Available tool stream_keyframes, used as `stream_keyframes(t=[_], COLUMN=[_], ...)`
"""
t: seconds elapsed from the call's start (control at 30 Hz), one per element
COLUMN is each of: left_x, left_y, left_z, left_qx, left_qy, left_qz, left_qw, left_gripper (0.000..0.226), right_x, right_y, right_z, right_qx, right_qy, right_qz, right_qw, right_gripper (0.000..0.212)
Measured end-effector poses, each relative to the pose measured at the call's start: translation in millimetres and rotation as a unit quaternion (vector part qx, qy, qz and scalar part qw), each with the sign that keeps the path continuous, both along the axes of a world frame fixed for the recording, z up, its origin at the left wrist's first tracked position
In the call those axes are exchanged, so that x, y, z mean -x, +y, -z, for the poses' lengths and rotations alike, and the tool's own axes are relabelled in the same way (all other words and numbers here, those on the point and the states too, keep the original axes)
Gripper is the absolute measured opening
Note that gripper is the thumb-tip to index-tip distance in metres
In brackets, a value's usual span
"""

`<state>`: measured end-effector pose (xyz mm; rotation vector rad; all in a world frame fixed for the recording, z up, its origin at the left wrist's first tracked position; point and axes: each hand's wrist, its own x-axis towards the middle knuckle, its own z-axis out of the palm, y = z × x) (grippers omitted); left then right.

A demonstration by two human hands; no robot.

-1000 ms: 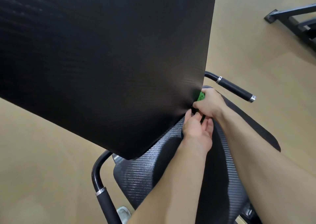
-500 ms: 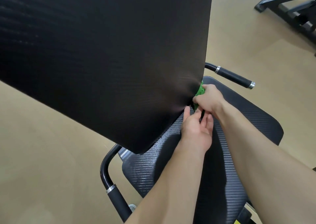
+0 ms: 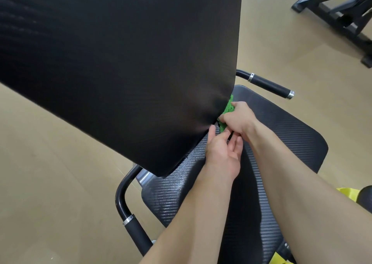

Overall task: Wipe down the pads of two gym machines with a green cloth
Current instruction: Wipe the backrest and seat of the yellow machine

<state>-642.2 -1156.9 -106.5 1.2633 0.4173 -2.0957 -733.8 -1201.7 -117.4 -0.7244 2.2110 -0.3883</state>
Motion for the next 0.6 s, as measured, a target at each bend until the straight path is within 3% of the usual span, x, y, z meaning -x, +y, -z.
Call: stream_keyframes(t=[0.2, 0.37, 0.6], left_x=[-8, -27, -69], left_y=[11, 27, 58], left_z=[-7, -8, -4], left_qx=[0.009, 0.013, 0.003], left_qy=[-0.031, -0.04, -0.04], left_qz=[0.008, -0.003, -0.016], left_qw=[0.999, 0.999, 0.999], left_gripper=[0.057, 0.057, 0.054], right_x=[-16, -40, -83], right_y=[14, 30, 59], right_z=[-4, -5, -3], right_qx=[-0.007, -0.013, -0.028], right_qy=[-0.019, -0.024, -0.048], right_qz=[-0.013, -0.042, -0.083], right_qw=[1.0, 0.999, 0.995], right_gripper=[0.01, 0.038, 0.013])
